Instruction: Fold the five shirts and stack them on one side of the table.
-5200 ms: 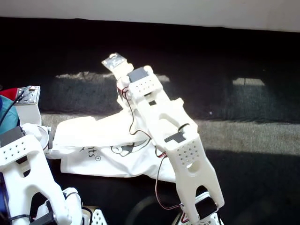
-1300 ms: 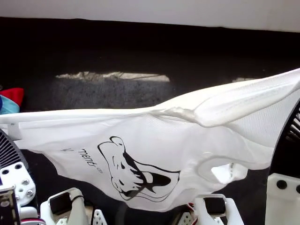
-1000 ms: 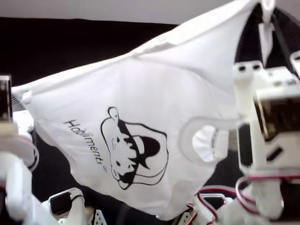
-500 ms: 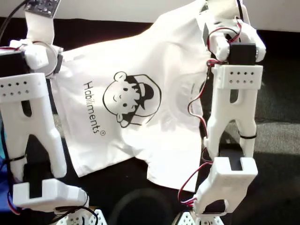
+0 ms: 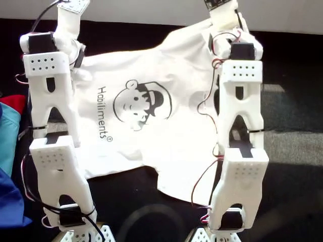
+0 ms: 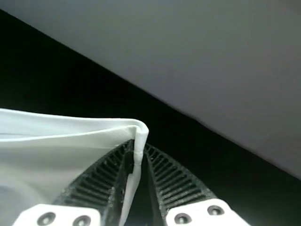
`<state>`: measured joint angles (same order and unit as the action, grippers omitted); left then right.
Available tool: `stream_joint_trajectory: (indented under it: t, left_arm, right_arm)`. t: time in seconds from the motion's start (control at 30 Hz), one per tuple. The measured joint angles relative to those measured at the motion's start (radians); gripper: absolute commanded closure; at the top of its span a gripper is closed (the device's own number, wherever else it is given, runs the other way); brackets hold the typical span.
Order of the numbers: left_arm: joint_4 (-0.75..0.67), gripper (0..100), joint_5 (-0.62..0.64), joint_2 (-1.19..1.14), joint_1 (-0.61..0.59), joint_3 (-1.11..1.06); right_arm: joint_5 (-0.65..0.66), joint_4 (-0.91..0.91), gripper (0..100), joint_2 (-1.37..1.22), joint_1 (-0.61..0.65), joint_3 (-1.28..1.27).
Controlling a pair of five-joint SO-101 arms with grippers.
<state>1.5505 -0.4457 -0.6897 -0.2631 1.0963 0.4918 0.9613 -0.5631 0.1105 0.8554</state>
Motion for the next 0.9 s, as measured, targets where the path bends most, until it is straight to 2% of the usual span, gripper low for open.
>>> stream_joint_trajectory:
  t: [0.27,0.43,0.7,0.9]
  left_arm:
    - [-0.040,99,0.009,-0.164,0.000,0.144]
    - [-0.011,99,0.055,-0.213,0.012,0.161]
    - [0.176,99,0.069,-0.227,0.014,0.161]
    - [0.213,99,0.071,-0.216,-0.002,0.129]
  right_arm:
    - [-0.160,0.000,99.2,-0.167,0.000,0.000]
    - [-0.264,0.054,99.2,-0.178,0.000,0.000]
    - [-0.281,0.304,99.2,-0.178,-0.008,0.068]
    - [-0.281,0.562,99.2,-0.178,-0.014,0.181]
